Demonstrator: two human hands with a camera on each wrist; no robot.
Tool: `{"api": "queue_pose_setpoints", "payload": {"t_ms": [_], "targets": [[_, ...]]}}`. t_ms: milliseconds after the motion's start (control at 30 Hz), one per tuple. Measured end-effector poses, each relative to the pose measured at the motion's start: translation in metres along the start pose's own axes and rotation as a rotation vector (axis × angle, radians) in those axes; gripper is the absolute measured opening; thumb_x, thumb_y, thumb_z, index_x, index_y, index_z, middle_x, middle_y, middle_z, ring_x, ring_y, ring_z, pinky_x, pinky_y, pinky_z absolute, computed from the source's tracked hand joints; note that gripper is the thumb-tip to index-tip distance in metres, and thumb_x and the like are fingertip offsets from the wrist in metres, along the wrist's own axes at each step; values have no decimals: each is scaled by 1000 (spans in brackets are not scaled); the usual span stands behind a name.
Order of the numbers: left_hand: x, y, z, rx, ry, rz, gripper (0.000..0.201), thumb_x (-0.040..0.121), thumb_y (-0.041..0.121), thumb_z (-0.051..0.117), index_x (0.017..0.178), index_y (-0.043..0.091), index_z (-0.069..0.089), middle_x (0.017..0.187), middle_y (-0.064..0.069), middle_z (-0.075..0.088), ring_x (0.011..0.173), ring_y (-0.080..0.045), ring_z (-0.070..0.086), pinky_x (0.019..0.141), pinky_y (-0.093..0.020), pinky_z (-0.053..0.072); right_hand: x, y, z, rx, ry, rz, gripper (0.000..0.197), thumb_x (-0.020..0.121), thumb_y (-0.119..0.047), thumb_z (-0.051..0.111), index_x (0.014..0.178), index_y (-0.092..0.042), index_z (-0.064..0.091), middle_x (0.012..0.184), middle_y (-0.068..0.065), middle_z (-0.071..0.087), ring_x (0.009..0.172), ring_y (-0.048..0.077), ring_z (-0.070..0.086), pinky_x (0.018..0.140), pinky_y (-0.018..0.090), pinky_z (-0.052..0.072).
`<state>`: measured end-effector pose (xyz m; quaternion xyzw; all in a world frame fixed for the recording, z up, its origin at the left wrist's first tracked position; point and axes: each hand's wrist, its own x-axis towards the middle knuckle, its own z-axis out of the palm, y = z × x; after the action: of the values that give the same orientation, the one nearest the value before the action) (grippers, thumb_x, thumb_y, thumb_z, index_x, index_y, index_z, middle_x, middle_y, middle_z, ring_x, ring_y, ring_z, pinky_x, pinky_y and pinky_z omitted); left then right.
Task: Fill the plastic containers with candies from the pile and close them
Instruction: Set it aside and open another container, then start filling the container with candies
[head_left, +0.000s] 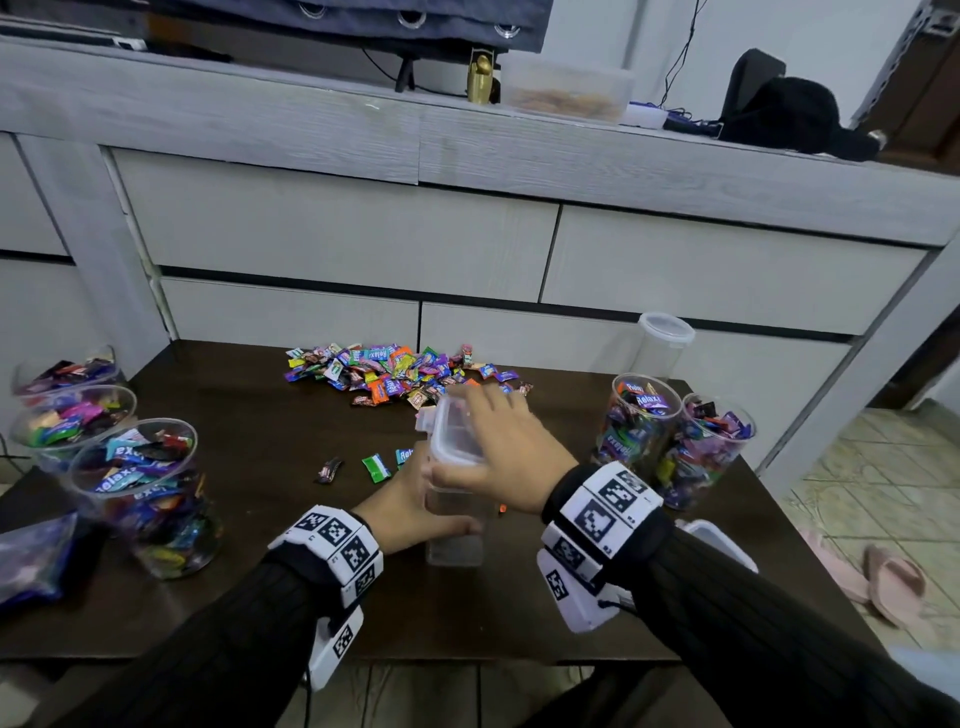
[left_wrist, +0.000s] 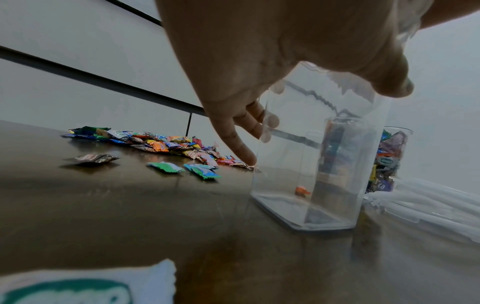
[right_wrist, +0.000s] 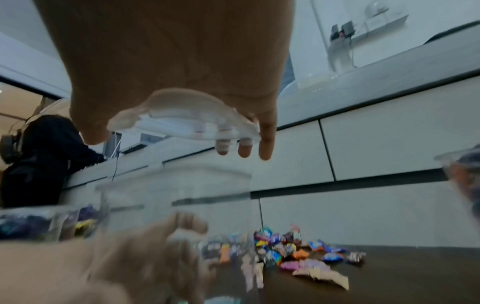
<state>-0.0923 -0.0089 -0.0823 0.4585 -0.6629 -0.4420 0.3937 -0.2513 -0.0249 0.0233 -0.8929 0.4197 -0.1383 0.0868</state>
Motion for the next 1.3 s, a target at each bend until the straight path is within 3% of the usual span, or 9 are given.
{"api": "queue_pose_setpoints", "payload": {"t_ms": [100,200,400,567,700,967,1100,1167,1300], "targets": [[-1,-7,-1,91,50,-64,106,50,55,87,135,27,30,130,-3,50,124,-14,51,105,-39,45,-10,11,-28,-20,140,61,87,71,-77,51,139,-26,33,132,-2,45,118,22,41,95,43,37],[-3,-6,-2,172,57,-111,100,45,65,80,126,34,30,120,1,47,119,-9,50,102,-31,44,-32,45,-55,-64,142,179,97,63,-85,48,138,-25,33,139,-6,43,123,22,38,100,45,36],[-5,-4,-2,142,41,-148,96,53,51,86,129,32,30,120,3,46,117,-9,51,100,-30,45,-104,145,-76,-120,-279,572,100,56,-56,83,137,-28,31,135,1,43,122,19,34,102,38,36],[-6,-3,-1,135,43,-150,95,55,47,87,130,31,31,120,3,46,117,-10,51,103,-36,46,-142,196,-50,-372,-551,744,101,54,-47,86,135,-25,28,132,0,46,119,18,42,96,34,43],[-7,-1,0,133,41,-164,104,44,61,83,129,32,31,120,4,46,117,-8,51,102,-36,47,-147,211,-23,-422,-564,696,99,57,-44,84,134,-22,27,133,-1,40,122,19,37,100,33,42],[-7,1,-2,128,2,-212,103,43,64,84,127,40,29,123,6,45,121,-5,48,106,-39,45,-148,227,-4,-349,-532,681,113,57,-43,86,145,-21,17,144,1,31,133,22,29,107,35,36],[-15,5,-7,250,-95,-210,132,39,72,82,145,36,10,139,7,35,136,-8,34,115,-35,32,-150,228,-5,-274,-512,679,117,56,-42,87,148,-22,15,148,2,31,136,21,30,110,34,34],[-22,6,-14,324,-113,-205,140,46,65,86,151,32,0,150,8,24,143,-9,20,120,-37,23,-148,226,-11,-283,-452,644,110,58,-41,86,146,-22,23,143,2,37,132,21,35,107,32,35],[-42,3,-37,619,-53,-290,116,71,61,75,155,24,3,160,3,9,149,-15,7,121,-39,17,-130,205,-27,-306,-244,490,78,72,-36,79,136,-20,37,132,2,47,117,19,47,97,25,42]]}}
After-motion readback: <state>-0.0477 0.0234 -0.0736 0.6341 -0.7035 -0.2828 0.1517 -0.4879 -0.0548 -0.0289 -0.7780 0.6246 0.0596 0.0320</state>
